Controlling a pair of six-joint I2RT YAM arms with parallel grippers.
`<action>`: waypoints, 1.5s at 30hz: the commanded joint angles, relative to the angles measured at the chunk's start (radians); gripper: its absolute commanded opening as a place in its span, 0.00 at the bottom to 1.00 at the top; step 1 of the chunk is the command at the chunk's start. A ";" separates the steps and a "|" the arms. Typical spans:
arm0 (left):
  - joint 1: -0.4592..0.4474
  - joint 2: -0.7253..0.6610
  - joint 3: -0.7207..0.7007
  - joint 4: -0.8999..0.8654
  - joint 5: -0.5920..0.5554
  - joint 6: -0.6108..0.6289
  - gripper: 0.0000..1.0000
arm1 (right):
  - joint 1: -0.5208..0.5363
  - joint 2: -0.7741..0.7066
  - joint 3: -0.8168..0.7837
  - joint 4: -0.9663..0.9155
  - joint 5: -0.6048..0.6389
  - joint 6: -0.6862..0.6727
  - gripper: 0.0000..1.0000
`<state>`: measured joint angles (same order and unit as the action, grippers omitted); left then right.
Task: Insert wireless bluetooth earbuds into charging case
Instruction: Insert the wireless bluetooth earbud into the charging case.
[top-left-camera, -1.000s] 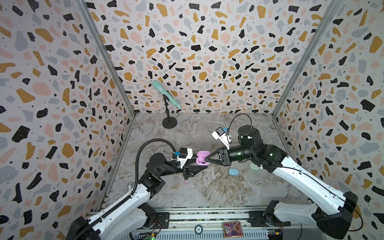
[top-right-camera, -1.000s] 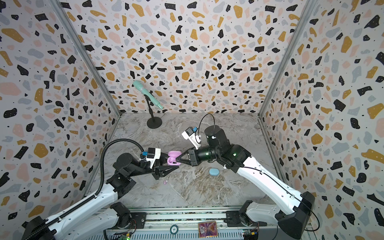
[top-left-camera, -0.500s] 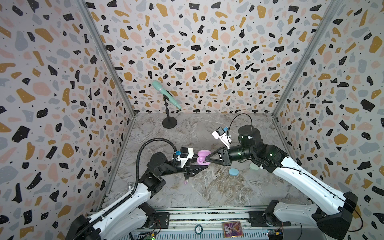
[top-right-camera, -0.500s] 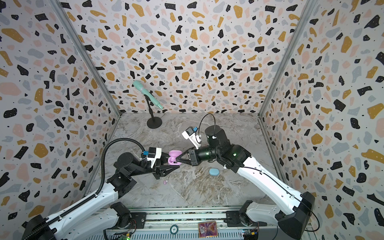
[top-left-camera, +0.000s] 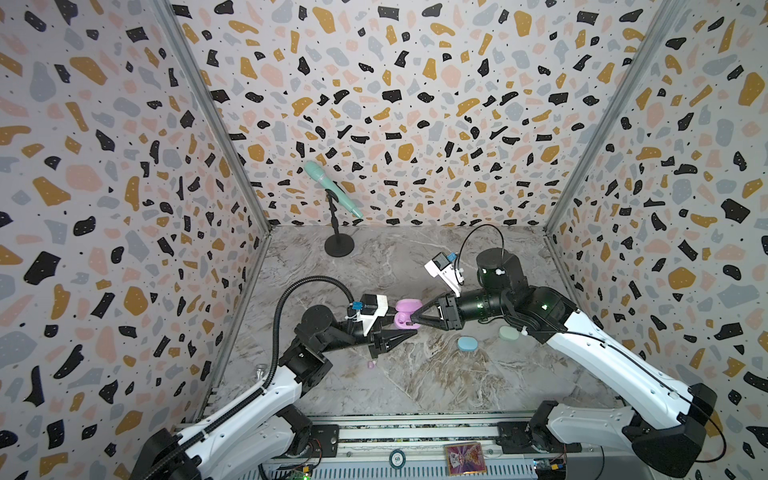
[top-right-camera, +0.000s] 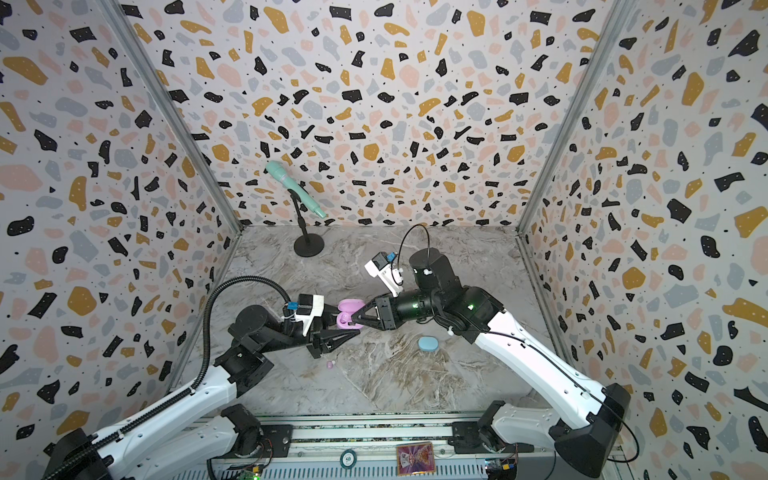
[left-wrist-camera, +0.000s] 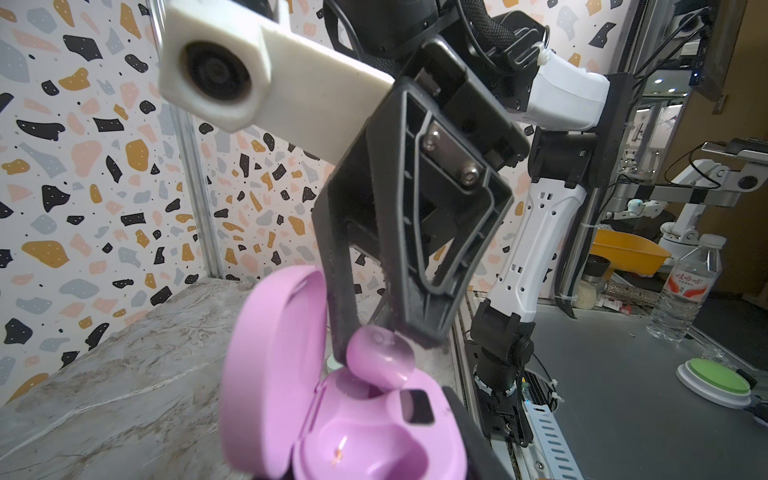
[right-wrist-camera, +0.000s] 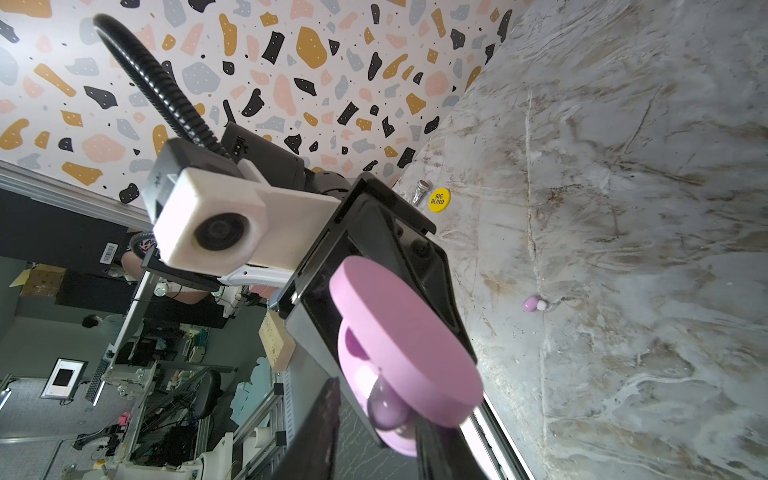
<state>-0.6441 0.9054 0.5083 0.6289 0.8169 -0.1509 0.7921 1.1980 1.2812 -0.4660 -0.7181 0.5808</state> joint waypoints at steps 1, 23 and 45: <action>-0.039 -0.014 0.016 0.083 0.099 0.005 0.04 | -0.016 0.017 0.044 -0.001 0.100 -0.017 0.38; -0.045 0.009 -0.016 0.076 0.022 0.054 0.03 | 0.013 -0.007 0.070 -0.052 0.140 -0.025 0.64; 0.103 0.024 -0.034 0.135 -0.016 0.007 0.03 | 0.119 -0.088 -0.012 0.004 0.170 0.046 0.71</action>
<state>-0.5583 0.9390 0.4755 0.6868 0.7849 -0.1276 0.8963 1.1427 1.2938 -0.4957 -0.5663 0.6044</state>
